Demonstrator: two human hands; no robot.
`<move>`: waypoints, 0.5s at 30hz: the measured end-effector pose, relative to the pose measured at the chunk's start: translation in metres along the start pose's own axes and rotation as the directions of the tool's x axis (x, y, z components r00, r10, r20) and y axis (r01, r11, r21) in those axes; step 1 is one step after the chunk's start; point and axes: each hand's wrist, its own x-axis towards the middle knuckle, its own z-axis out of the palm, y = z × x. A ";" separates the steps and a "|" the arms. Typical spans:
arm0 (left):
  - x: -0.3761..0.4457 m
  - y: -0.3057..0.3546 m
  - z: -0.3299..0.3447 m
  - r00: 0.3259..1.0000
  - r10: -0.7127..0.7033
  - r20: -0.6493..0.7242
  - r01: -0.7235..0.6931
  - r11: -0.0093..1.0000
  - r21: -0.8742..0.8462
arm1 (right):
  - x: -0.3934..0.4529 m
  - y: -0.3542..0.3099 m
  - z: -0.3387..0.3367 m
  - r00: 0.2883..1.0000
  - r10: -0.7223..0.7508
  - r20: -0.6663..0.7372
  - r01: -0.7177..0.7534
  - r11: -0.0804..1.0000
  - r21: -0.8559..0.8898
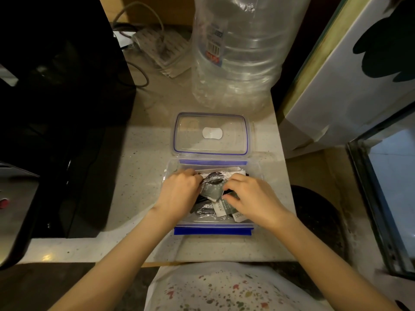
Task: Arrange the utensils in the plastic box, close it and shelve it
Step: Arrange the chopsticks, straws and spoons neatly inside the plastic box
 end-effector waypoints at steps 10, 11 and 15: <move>-0.012 -0.008 -0.016 0.985 -0.059 -0.159 0.029 0.983 -0.182 | 0.015 -0.006 0.011 0.992 -0.125 -0.010 0.122 0.979 -0.166; -0.014 -0.007 -0.019 0.983 -0.067 -0.168 0.029 0.975 -0.221 | 0.016 -0.006 0.012 0.988 -0.151 -0.020 0.145 0.973 -0.182; -0.023 -0.003 -0.028 0.972 -0.117 -0.205 0.048 0.949 -0.313 | 0.017 -0.004 0.014 0.964 -0.249 -0.089 0.233 0.959 -0.161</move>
